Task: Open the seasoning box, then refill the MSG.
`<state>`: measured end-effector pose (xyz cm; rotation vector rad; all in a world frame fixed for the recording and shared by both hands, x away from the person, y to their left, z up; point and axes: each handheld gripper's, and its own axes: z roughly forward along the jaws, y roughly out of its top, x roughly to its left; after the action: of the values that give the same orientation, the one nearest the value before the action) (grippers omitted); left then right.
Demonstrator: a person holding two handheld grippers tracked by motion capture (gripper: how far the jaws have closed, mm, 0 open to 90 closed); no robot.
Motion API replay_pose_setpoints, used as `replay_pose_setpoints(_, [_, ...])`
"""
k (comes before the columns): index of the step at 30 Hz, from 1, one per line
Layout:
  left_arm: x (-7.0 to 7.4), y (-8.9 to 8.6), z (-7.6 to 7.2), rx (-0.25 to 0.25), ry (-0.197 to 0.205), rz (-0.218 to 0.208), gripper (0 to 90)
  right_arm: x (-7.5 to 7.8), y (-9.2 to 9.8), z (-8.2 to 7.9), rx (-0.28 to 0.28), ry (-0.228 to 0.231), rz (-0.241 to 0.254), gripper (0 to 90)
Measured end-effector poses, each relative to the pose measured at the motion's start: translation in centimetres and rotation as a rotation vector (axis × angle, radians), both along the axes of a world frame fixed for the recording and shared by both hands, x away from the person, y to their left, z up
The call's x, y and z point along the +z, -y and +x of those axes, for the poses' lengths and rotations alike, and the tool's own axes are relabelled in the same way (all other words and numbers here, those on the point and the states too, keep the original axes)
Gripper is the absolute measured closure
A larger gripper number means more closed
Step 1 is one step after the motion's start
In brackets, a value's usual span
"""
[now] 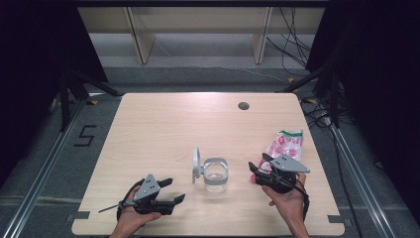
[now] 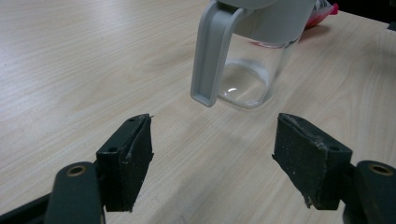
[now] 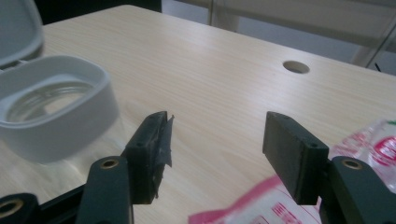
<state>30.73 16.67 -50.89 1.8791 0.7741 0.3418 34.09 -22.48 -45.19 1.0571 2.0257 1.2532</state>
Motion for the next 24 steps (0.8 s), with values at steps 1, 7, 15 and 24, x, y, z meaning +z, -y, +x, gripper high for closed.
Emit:
replay_pose_setpoints(1, [0.0, 0.0, 0.0, -0.005, -0.002, 0.005, 27.0, -0.1, 0.7, 0.1, -0.036, -0.006, -0.011, 40.6])
replay_pose_setpoints(7, [0.1, 0.0, 0.0, -0.018, 0.010, 0.027, 26.8, -0.5, 2.7, 0.4, -0.084, -0.022, -0.017, 38.7])
replay_pose_setpoints(15, [0.0, 0.3, -0.2, -0.008, -0.002, 0.006, 26.7, -0.9, 4.4, 0.7, -0.139, -0.050, -0.011, 36.3])
replay_pose_setpoints(24, [0.0, 0.3, -0.1, -0.008, -0.003, -0.004, 26.7, -1.3, 6.0, 0.8, -0.206, -0.088, 0.003, 34.3])
